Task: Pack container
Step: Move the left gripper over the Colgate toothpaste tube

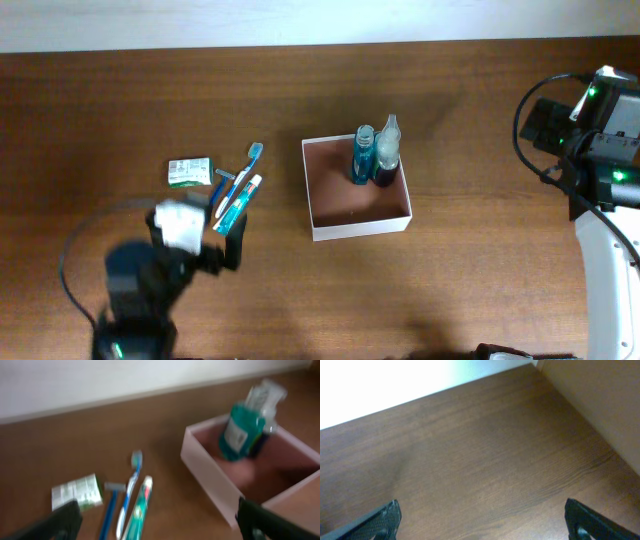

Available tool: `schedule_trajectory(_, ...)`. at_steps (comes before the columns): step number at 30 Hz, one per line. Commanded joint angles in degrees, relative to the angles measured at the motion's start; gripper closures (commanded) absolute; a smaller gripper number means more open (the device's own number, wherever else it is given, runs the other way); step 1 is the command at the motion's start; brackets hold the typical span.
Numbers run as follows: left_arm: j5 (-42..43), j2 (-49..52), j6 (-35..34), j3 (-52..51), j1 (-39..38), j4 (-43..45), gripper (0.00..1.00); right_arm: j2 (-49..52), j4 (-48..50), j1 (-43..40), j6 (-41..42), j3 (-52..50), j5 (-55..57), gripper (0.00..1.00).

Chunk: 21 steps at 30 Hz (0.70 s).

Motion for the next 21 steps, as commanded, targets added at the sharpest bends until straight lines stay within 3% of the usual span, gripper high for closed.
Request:
schedule_trajectory(1, 0.33, 19.26, 0.92, 16.52, 0.20, -9.51, 0.00, -0.57, 0.17, -0.37, 0.24, 0.85, -0.02, 0.01)
schedule_trajectory(4, 1.60, 31.01, -0.33, 25.18, 0.20, -14.27, 0.00, -0.57, 0.17, -0.37, 0.24, 0.85, -0.02, 0.01)
schedule_trajectory(7, 10.99, 39.21, -1.20, 29.46, 0.20, -15.91, 0.00, -0.57, 0.17, -0.37, 0.24, 0.85, -0.02, 0.01)
schedule_trajectory(14, 4.35, 50.38, 1.62, 29.42, 0.15, -19.54, 0.04, -0.57, 0.17, -0.37, 0.24, 0.85, -0.02, 0.01)
schedule_trajectory(21, -1.97, 55.45, 4.83, 29.40, -1.53, -21.24, 0.30, -0.57, 0.17, -0.37, 0.24, 0.85, -0.02, 0.01)
